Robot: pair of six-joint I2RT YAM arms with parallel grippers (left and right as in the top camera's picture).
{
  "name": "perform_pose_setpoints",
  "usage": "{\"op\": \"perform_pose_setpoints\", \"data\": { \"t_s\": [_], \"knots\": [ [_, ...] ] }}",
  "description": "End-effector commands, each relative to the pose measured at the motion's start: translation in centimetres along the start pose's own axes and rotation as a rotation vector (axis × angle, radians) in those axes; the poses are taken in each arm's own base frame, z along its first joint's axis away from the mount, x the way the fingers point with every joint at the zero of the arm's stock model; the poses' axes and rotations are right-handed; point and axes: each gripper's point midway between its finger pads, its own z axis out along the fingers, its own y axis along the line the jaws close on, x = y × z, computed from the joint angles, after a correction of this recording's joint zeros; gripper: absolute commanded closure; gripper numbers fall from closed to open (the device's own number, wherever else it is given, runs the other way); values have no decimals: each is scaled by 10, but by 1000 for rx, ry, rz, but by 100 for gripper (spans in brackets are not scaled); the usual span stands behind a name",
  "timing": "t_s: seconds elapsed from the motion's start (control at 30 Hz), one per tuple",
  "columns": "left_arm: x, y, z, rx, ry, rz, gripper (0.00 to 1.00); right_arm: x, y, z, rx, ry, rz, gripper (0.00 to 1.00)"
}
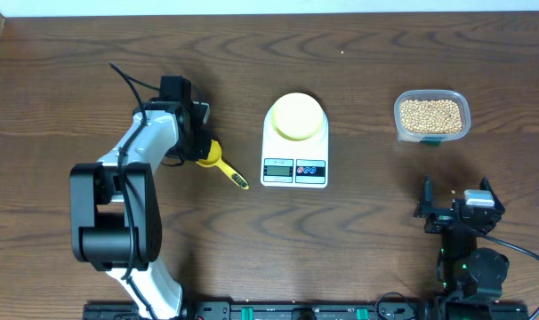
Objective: Scoop item into bowl and weigh 50g on scale
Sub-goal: 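Lift the yellow scoop with the left gripper and carry it back-left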
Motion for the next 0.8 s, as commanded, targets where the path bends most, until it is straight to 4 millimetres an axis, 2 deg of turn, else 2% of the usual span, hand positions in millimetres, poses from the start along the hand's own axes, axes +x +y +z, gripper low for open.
{"op": "perform_pose_setpoints", "data": {
  "t_s": [0.0, 0.27, 0.37, 0.57, 0.77],
  "knots": [
    [-16, 13, -23, -75, -83, 32, 92, 1, 1, 0, -6, 0, 9, 1],
    [-50, 22, -64, -118, -272, 16, 92, 1, 1, 0, -6, 0, 9, 1],
    [-56, 25, -76, -126, -318, 7, 92, 1, 1, 0, -6, 0, 8, 1],
    [-58, 36, -88, -130, -355, -70, 92, 1, 1, 0, -6, 0, 9, 1],
    [-70, 39, -93, -130, -412, -114, 92, 1, 1, 0, -6, 0, 9, 1]
  ]
}}
